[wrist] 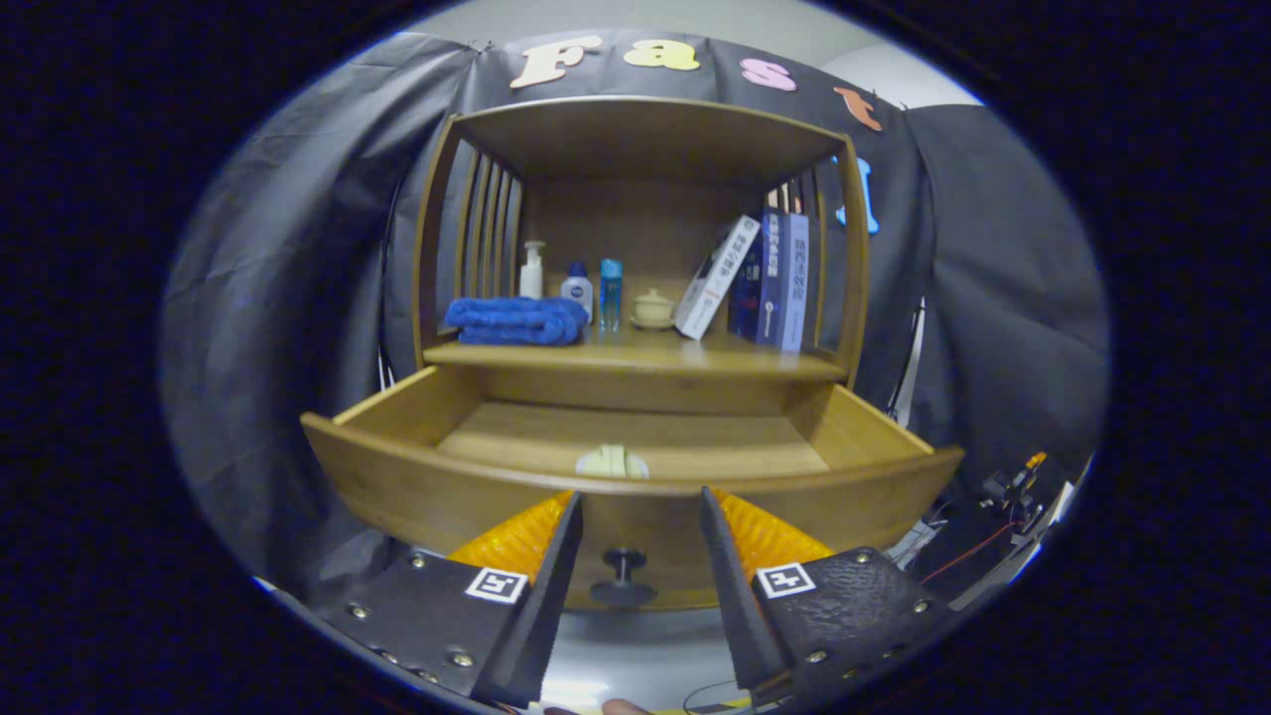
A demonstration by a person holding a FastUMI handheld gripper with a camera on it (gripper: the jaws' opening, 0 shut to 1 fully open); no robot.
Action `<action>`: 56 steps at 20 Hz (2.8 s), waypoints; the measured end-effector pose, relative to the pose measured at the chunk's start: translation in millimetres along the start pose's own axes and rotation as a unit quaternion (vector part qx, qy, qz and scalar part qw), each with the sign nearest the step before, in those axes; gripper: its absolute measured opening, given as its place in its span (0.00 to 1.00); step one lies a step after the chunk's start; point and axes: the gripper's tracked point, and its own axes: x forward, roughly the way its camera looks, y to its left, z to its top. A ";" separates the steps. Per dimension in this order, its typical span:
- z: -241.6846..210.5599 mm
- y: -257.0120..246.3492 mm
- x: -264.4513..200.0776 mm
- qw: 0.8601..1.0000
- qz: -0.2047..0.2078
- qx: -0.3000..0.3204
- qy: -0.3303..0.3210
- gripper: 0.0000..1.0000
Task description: Pull open the drawer, take out the items inside it, and place them on the countertop above the cabinet.
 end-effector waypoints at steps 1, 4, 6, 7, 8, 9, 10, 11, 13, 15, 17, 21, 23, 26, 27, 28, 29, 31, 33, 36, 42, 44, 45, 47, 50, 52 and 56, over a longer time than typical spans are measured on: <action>11.3 4.0 7.0 1.000 0.006 0.007 0.002 0.72; 16.0 3.1 41.1 0.998 0.000 0.013 0.054 0.87; 5.9 1.2 67.0 0.994 -0.005 0.016 0.109 0.87; -5.4 3.9 77.5 0.990 -0.001 0.018 0.142 0.87; -15.6 5.2 84.6 0.984 0.002 0.016 0.177 0.87; -25.2 5.9 92.7 0.978 0.003 0.011 0.207 0.88; -30.6 6.6 94.9 0.974 0.004 0.008 0.228 0.88; -40.2 6.2 103.2 0.969 -0.003 0.005 0.248 0.87; -47.1 8.7 105.6 0.963 -0.003 0.005 0.270 0.83; -54.3 8.1 110.2 0.958 -0.012 0.013 0.285 0.73; -59.8 8.8 118.9 0.956 -0.014 0.031 0.291 0.57; -80.3 23.0 125.8 0.947 0.008 0.036 0.320 0.57; -76.2 26.9 130.9 0.955 0.004 0.053 0.293 0.32; -68.9 38.7 132.9 0.965 0.023 0.055 0.255 0.15; -65.9 37.1 131.8 0.967 0.019 0.052 0.247 0.15; -64.6 37.7 131.9 0.968 0.019 0.054 0.243 0.15; -56.7 42.1 132.5 0.971 0.027 0.068 0.228 0.15; -38.6 44.5 130.9 0.977 0.031 0.080 0.196 0.15; -20.3 42.1 127.0 0.983 0.036 0.071 0.168 0.15; 11.3 40.1 115.2 0.989 0.045 0.062 0.124 0.15; 74.9 36.7 91.9 0.995 0.059 0.036 0.073 0.15; 92.3 31.8 96.2 0.996 0.055 0.020 0.063 0.15; 99.0 28.2 102.4 0.997 0.048 0.015 0.061 0.14; 111.6 22.6 117.0 0.997 0.039 0.017 0.067 0.14; 124.0 6.0 155.5 0.997 0.021 0.017 0.078 0.14; 125.5 -1.6 184.4 0.996 0.016 0.031 0.087 0.14; 113.4 -9.9 228.9 0.992 0.008 0.079 0.098 0.14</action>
